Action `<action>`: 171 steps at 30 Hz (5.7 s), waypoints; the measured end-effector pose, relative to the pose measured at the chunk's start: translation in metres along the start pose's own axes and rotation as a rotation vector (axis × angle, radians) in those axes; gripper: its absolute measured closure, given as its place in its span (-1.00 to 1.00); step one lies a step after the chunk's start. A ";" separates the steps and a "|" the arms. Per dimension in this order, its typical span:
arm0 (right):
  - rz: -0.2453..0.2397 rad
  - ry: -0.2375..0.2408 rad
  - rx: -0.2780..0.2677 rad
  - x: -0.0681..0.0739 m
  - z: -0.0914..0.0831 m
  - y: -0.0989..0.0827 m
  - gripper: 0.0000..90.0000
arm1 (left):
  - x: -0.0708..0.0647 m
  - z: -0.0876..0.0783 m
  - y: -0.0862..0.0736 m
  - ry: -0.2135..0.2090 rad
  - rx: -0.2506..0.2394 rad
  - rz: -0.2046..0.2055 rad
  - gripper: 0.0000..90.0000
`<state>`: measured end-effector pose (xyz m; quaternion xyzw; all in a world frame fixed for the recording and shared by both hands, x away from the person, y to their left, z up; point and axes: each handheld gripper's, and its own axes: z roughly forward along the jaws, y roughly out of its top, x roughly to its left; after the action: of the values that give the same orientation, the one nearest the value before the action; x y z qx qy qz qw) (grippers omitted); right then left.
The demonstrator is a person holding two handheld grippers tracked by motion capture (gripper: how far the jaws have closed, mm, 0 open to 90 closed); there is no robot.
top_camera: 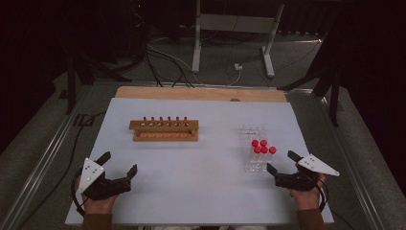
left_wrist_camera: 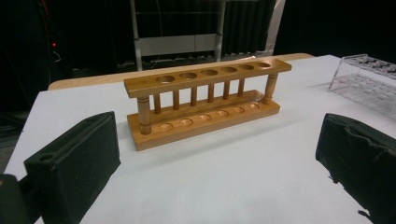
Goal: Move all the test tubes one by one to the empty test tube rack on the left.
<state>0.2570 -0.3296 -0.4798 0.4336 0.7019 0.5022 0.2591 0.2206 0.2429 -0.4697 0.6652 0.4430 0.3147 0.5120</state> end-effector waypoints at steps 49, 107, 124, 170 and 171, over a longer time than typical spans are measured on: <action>-0.076 0.033 0.065 0.002 0.015 0.027 0.65 | 0.002 0.004 -0.004 -0.002 0.019 -0.026 -0.97; -0.097 0.140 0.040 0.035 -0.003 0.085 0.65 | -0.038 0.025 0.041 -0.137 -0.055 0.002 -0.97; -0.110 0.209 0.036 0.066 0.032 0.095 0.65 | -0.070 0.063 0.067 -0.232 -0.055 0.052 -0.97; -0.143 0.371 0.054 0.136 0.085 0.111 0.65 | -0.153 0.130 0.067 -0.465 0.048 0.212 0.69; -0.138 0.373 0.054 0.135 0.085 0.111 0.64 | -0.153 0.130 0.067 -0.465 0.048 0.212 0.69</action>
<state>0.2977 -0.1578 -0.3974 0.2907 0.7791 0.5357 0.1467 0.2888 0.0457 -0.4364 0.7743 0.2486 0.1948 0.5484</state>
